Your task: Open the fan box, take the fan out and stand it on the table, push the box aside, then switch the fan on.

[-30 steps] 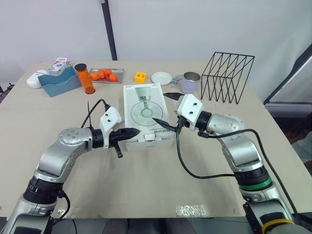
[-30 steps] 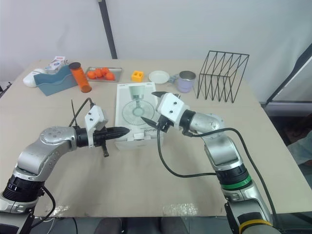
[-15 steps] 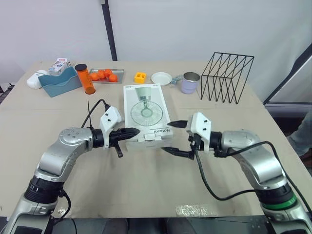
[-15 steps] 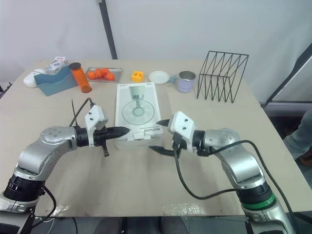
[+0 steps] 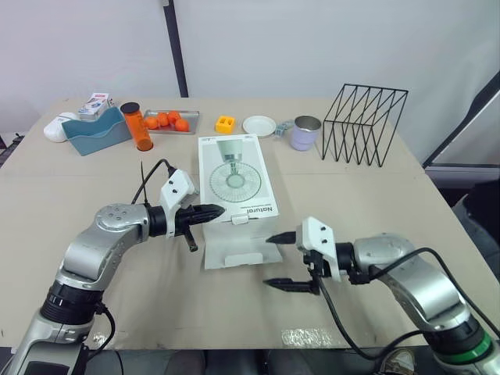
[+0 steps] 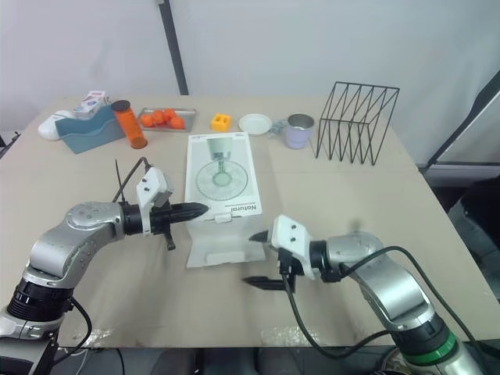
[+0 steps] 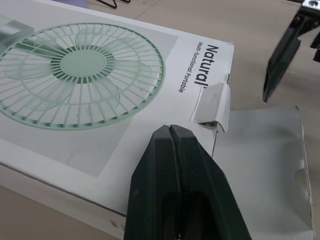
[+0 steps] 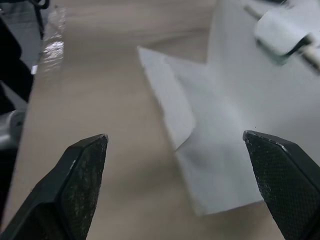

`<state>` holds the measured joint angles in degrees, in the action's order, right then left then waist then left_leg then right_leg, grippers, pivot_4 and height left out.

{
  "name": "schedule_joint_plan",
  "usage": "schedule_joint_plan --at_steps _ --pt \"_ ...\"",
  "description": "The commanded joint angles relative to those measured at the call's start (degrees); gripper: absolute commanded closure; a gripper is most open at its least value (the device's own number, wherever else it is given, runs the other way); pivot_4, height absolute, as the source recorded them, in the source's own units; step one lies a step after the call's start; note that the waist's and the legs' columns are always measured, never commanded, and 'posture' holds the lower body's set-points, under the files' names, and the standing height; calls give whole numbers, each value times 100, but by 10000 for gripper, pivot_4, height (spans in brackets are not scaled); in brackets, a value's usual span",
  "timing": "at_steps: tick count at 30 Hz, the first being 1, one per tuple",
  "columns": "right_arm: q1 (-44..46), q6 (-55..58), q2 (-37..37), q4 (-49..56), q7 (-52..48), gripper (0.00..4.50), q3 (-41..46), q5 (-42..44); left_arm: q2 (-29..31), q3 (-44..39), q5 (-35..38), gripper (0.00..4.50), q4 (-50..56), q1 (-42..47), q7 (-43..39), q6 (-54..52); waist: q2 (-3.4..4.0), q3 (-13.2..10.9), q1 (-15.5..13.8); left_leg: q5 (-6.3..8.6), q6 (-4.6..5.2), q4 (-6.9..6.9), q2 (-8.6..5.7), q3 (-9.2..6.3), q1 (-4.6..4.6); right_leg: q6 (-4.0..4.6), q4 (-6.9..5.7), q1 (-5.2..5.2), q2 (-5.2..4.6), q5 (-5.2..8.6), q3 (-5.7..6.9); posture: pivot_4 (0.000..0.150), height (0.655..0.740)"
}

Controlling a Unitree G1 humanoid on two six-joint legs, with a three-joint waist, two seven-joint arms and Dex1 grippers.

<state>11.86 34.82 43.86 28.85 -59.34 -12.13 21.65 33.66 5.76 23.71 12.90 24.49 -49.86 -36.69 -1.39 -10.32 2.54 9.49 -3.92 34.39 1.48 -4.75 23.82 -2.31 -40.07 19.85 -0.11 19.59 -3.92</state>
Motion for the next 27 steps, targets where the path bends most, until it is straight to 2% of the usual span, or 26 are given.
schedule_joint_plan --at_steps 1,7,12,18,27 --pt "-156 131 127 255 -4 0 133 179 22 126 -88 44680 -245 -174 90 -267 0 0 5 0 0 0 0 1 -1 0 0 0 1 0 -1 1500 7400" --pt "-259 54 -202 -342 666 0 814 201 0 110 -51 44680 -225 -172 101 -309 -2 1 2 0 -1 1 0 4 -2 -2 2 -1 1 1 -4 1500 7400" --pt "-202 64 -534 -629 1064 0 1000 201 -38 118 -42 44680 -263 -122 111 -312 -2 1 1 0 -1 -1 0 3 -2 -4 3 -1 2 2 -3 1500 7400" --pt "-75 115 -986 -741 1283 0 844 263 -67 136 -57 44680 -303 -71 92 -290 -2 1 2 0 -1 -2 0 3 -2 -4 3 -1 2 2 -5 1500 7400" --pt "-38 90 -1109 -693 1216 0 519 213 -63 148 -41 44680 -261 -74 96 -314 -2 1 2 0 -1 -2 0 3 -1 -4 3 0 2 2 -5 1500 7400"
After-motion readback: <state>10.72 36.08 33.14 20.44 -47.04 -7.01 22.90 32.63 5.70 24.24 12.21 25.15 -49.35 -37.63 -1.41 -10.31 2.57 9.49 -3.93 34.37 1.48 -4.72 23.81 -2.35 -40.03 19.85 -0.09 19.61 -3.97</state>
